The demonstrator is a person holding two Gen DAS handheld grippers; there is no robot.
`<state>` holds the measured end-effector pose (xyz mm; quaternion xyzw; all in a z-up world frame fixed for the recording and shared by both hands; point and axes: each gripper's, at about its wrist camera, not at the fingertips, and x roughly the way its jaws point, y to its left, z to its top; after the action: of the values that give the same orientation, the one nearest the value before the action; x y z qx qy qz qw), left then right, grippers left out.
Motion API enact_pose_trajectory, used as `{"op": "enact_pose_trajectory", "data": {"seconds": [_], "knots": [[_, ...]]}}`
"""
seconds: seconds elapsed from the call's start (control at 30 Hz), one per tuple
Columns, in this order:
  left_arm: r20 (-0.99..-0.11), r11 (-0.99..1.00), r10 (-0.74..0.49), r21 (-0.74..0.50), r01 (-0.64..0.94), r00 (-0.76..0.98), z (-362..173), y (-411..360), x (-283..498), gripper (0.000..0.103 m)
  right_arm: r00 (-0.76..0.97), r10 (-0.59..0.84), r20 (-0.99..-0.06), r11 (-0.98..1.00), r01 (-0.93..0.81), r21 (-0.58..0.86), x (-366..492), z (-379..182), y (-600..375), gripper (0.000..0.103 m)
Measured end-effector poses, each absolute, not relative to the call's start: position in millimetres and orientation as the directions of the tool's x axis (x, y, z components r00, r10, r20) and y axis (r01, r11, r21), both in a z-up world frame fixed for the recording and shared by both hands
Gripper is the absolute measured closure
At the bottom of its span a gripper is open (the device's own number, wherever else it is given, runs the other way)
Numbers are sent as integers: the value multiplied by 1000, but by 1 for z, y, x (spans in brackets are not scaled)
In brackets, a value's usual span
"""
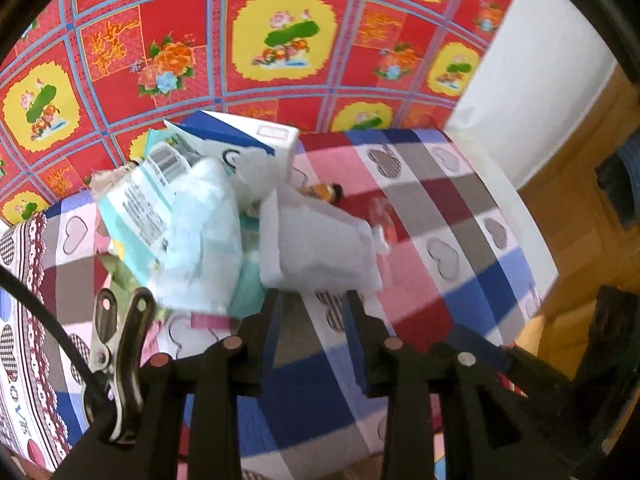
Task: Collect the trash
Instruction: 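Lower both grippers onto the clear plastic tray on the pile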
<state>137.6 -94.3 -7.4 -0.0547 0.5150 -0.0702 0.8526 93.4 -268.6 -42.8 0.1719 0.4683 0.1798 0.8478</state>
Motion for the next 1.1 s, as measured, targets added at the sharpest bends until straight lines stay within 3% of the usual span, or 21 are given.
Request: {"op": "enact_pose_trajectory", "data": {"seconds": [0.33, 0.67, 1.1], "knots": [[-908, 992, -113, -127, -9, 404, -31, -94, 191, 70, 400, 576, -713, 813, -188, 552, 152, -55, -259, 63], [-918, 990, -139, -141, 19, 371, -45, -93, 208, 52, 321, 580, -749, 813, -168, 558, 185, -84, -252, 62], [-923, 984, -172, -177, 18, 343, -59, -90, 215, 41, 266, 620, -738, 784, -176, 595, 200, -97, -239, 55]]}}
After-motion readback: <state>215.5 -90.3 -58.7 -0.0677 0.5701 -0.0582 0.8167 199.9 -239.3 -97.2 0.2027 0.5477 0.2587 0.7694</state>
